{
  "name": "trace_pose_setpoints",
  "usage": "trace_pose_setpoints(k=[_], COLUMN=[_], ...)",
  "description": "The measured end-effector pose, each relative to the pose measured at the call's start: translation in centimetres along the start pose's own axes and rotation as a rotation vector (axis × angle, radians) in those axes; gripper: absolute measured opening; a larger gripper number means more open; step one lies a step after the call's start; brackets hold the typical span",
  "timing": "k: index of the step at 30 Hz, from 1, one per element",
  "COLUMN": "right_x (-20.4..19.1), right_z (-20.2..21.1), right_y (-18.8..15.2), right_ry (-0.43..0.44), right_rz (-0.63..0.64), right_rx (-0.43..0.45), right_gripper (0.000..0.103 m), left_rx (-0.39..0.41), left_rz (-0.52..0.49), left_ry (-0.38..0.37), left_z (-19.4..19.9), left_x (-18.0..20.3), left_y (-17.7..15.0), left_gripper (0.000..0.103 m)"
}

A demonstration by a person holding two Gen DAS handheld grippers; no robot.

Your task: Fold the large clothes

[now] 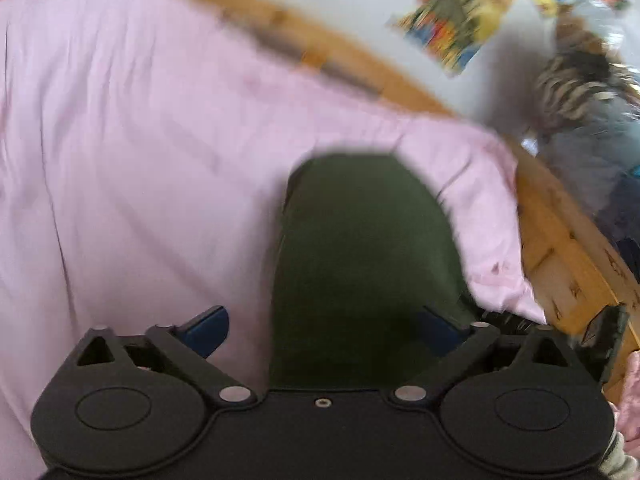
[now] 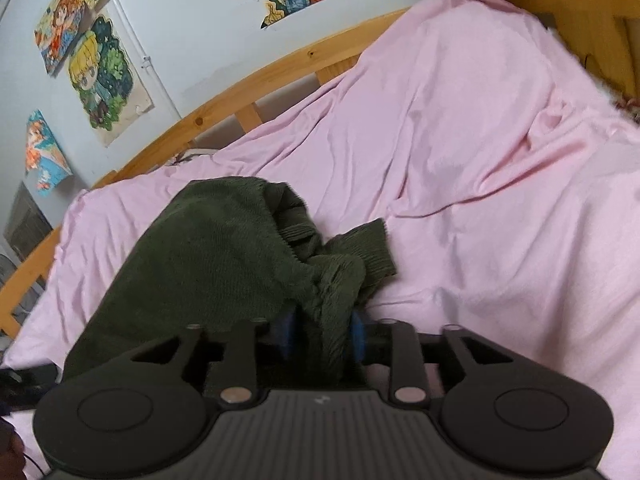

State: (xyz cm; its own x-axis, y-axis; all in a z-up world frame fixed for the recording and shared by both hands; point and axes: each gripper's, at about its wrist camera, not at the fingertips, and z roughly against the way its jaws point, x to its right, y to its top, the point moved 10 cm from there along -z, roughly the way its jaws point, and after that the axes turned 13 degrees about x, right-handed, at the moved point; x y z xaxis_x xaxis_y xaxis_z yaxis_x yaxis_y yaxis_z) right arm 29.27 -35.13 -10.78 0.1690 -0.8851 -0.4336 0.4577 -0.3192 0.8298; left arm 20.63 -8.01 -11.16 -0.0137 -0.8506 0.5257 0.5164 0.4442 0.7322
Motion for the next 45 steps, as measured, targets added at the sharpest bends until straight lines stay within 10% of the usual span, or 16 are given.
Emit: trace_pose_setpoints(k=[9, 12, 14, 20, 30, 35, 38, 45], right_x=[-8.3, -14.3, -16.8, -16.9, -15.2, -13.7, -10.6, -4.6], right_z=[3.9, -1.1, -4.6, -11.2, -12.4, -8.3, -5.0, -2.9], right_y=[9.3, 7.8, 5.7, -3.1, -4.2, -0.4, 0.6, -1.6], right_ry=[0.063, 0.157, 0.196, 0.163, 0.181, 0.048, 0.012, -0.053], right_rz=[0.271, 0.429, 0.540, 0.794, 0.688, 0.612, 0.505, 0.317], right_rx=[0.333, 0.274, 0.214, 0.051, 0.041, 0.127, 0.116, 0.106], right_gripper=[0.083, 0.083, 0.063, 0.042, 0.040, 0.097, 0.095, 0.093], left_rx=[-0.071, -0.075, -0.077, -0.078, -0.110, 0.009, 0.151, 0.155], left_rz=[0.030, 0.003, -0.015, -0.035, -0.034, -0.163, -0.247, -0.514], left_ry=[-0.078, -0.077, -0.083, -0.062, -0.111, -0.137, -0.127, -0.207], left_z=[-2.0, -2.2, -2.2, -2.6, -4.4, -2.5, -2.3, -4.9], left_x=[-0.2, 0.2, 0.4, -0.2, -1.0, 0.2, 1.2, 4.1], left_y=[-1.6, -1.5, -1.6, -2.6, -3.5, -0.6, 2.3, -0.1], left_gripper=[0.102, 0.102, 0.102, 0.102, 0.102, 0.102, 0.102, 0.079])
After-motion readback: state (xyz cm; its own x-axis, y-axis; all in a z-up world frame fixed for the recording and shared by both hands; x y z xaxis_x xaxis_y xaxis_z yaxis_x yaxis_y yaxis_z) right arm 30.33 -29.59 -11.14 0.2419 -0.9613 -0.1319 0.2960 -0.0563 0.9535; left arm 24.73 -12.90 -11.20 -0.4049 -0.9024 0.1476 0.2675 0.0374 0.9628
